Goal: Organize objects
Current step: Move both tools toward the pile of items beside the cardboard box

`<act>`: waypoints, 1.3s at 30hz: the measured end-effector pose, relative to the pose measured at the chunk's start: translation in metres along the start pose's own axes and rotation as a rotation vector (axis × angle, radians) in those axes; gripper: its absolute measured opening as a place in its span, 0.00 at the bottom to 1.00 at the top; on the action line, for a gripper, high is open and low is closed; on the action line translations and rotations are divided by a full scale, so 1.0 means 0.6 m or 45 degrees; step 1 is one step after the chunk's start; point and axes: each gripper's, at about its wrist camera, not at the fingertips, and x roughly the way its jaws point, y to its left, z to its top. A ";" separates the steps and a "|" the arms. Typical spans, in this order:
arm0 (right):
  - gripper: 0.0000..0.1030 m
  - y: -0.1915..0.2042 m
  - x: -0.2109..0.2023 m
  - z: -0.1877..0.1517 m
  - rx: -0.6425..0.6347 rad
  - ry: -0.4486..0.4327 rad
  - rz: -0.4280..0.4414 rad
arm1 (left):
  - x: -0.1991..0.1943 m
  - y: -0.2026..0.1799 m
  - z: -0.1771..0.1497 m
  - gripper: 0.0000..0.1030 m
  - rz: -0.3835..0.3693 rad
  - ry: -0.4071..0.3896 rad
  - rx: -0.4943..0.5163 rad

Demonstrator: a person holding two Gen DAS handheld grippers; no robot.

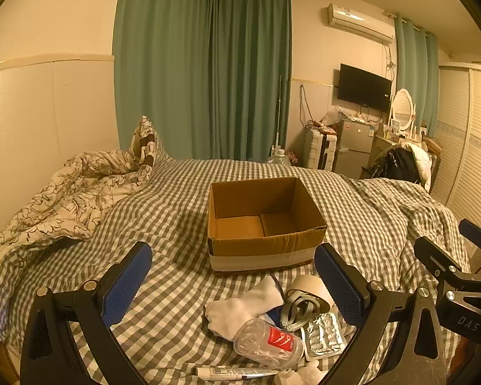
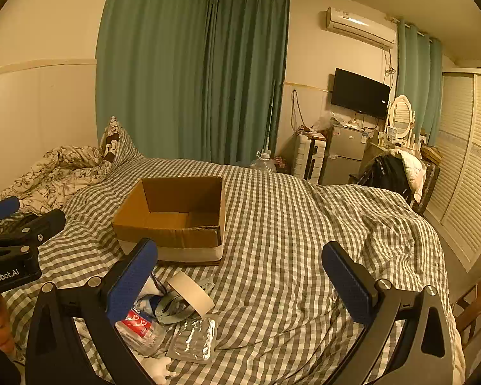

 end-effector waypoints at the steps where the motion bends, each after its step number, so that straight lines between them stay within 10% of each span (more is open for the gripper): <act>1: 1.00 0.001 0.002 -0.001 0.000 0.001 0.002 | 0.000 0.001 0.000 1.00 0.000 0.002 -0.001; 39: 1.00 0.000 -0.001 -0.002 0.006 0.003 0.063 | 0.005 0.009 -0.004 1.00 0.019 0.009 -0.020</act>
